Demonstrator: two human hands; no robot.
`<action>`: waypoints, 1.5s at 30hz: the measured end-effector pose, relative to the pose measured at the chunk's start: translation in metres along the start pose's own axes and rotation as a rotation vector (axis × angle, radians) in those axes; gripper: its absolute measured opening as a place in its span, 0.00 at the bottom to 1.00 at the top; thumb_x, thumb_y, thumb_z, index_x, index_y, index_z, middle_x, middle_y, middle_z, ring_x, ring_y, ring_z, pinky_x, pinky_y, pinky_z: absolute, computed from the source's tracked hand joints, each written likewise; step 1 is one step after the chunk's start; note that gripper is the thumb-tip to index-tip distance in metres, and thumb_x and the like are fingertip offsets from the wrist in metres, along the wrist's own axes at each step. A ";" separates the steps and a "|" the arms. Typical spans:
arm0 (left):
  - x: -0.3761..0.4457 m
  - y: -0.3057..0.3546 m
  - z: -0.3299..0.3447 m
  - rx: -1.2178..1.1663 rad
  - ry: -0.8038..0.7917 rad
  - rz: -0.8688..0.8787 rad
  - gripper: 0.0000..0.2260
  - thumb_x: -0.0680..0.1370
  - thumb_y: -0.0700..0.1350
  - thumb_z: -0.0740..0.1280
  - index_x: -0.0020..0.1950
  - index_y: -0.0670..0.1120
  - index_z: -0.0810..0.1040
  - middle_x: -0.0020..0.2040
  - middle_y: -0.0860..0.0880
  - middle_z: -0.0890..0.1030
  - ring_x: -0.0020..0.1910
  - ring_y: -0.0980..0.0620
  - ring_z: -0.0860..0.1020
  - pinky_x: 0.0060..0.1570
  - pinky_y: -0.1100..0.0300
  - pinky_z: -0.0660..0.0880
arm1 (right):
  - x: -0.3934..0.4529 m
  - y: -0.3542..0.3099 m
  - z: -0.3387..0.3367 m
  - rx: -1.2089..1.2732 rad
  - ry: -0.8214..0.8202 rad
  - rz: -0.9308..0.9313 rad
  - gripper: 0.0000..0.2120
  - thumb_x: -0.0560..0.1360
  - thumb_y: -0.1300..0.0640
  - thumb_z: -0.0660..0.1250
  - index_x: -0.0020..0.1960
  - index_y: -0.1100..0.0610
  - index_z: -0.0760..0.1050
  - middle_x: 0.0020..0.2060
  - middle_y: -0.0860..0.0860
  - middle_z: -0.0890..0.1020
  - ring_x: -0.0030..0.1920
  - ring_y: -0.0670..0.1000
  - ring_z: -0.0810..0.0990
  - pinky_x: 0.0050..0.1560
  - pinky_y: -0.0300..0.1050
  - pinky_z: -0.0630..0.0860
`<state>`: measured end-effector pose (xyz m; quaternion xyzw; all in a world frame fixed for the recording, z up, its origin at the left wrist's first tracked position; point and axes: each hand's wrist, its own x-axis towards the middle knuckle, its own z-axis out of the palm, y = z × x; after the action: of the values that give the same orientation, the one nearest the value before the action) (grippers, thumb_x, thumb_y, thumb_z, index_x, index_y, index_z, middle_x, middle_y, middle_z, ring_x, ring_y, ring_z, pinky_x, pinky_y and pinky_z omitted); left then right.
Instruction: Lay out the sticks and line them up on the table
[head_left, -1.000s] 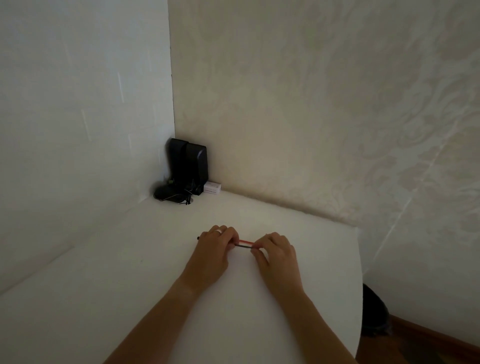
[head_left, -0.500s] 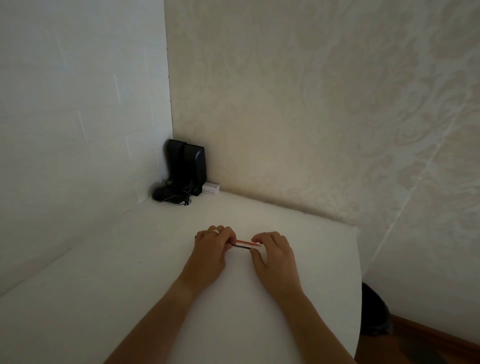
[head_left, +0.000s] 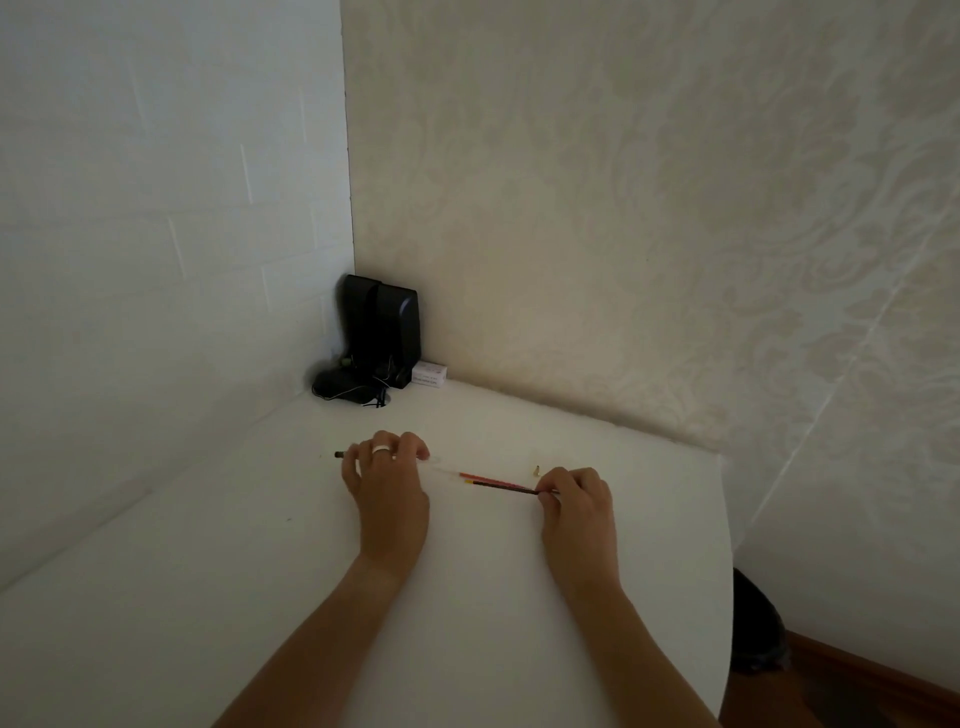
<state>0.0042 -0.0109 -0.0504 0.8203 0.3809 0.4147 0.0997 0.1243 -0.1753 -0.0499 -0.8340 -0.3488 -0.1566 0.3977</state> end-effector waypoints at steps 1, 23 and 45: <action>0.000 0.000 0.000 0.003 0.006 -0.026 0.26 0.60 0.23 0.65 0.47 0.51 0.77 0.47 0.48 0.74 0.51 0.44 0.74 0.65 0.47 0.60 | 0.000 0.000 0.000 -0.003 -0.006 0.000 0.06 0.74 0.65 0.69 0.46 0.55 0.80 0.45 0.50 0.75 0.47 0.52 0.72 0.44 0.43 0.72; 0.002 0.001 0.008 -0.014 -0.079 0.063 0.23 0.65 0.26 0.68 0.47 0.55 0.77 0.47 0.53 0.75 0.49 0.50 0.74 0.55 0.56 0.58 | 0.021 -0.021 0.023 -0.153 -0.117 -0.086 0.06 0.75 0.59 0.68 0.50 0.55 0.83 0.45 0.50 0.79 0.48 0.52 0.75 0.48 0.44 0.74; 0.002 0.005 0.003 -0.004 -0.036 0.064 0.12 0.75 0.36 0.68 0.51 0.53 0.76 0.48 0.52 0.75 0.50 0.49 0.73 0.50 0.56 0.59 | 0.016 -0.030 0.016 -0.204 0.065 -0.106 0.08 0.77 0.65 0.64 0.43 0.54 0.69 0.32 0.47 0.70 0.32 0.51 0.66 0.35 0.45 0.61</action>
<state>0.0100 -0.0122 -0.0493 0.8393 0.3516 0.4036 0.0948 0.1136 -0.1425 -0.0348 -0.8449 -0.3617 -0.2392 0.3131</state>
